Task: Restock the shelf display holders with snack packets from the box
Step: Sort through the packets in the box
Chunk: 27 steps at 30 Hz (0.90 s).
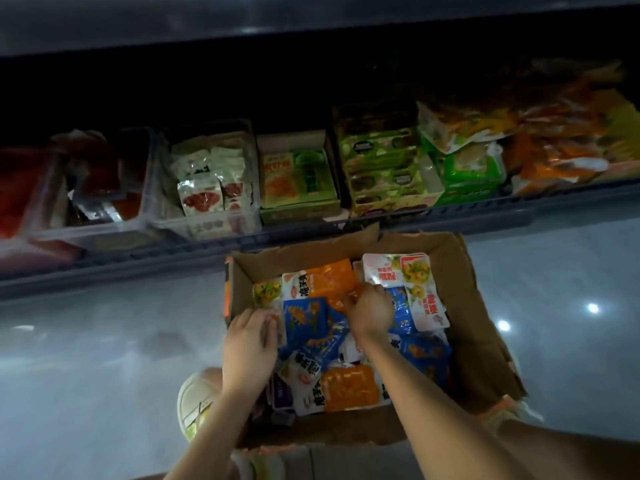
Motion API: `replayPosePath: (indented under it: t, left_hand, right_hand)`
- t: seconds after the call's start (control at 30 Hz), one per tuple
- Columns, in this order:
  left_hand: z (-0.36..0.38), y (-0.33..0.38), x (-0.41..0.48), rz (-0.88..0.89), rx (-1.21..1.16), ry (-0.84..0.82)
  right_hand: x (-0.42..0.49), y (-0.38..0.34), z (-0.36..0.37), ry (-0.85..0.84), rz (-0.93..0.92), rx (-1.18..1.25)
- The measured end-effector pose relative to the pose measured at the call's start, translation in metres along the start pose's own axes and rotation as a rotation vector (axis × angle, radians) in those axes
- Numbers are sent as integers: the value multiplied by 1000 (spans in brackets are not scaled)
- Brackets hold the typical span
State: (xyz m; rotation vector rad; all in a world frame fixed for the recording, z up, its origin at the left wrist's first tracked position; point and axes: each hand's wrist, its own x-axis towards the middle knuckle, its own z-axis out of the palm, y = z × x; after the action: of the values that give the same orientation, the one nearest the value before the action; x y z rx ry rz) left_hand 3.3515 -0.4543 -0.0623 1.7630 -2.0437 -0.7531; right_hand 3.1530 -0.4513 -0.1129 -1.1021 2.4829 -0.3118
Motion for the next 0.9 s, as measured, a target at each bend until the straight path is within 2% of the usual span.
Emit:
replayPosePath:
  t: [0.13,0.23,0.33,0.43,0.5,0.6,0.67,0.77,0.83,0.9]
  left_hand:
    - [-2,-5,5,-10,16,2]
    - [0,-4,3,-2,10,5]
    - [0,3,0,-57,-57,-35]
    - [-1,12,-4,-179,-179,-92]
    - [-1,19,-7,-310,-287,-145]
    - [-1,38,-11,-577,-611,-272]
    - [2,55,-14,-666,-746,-351]
    - [6,82,-17,-743,-908,-439]
    - [10,92,-19,-801,-1071,-372]
    - [9,94,-19,-834,-1089,-174]
  right_hand:
    - [12,-22,5,118,112,19]
    - [16,-25,3,135,30,43]
    - [11,-17,-13,114,-56,175]
    - [6,4,-35,93,-4,418]
    - [-1,14,-52,100,113,612]
    - [-21,26,-77,166,529,1054]
    - [-37,35,-88,119,729,1265]
    - [-67,32,-90,-13,832,1365]
    - [-89,23,-85,-132,774,1297]
    - [-108,10,-85,-250,637,1214]
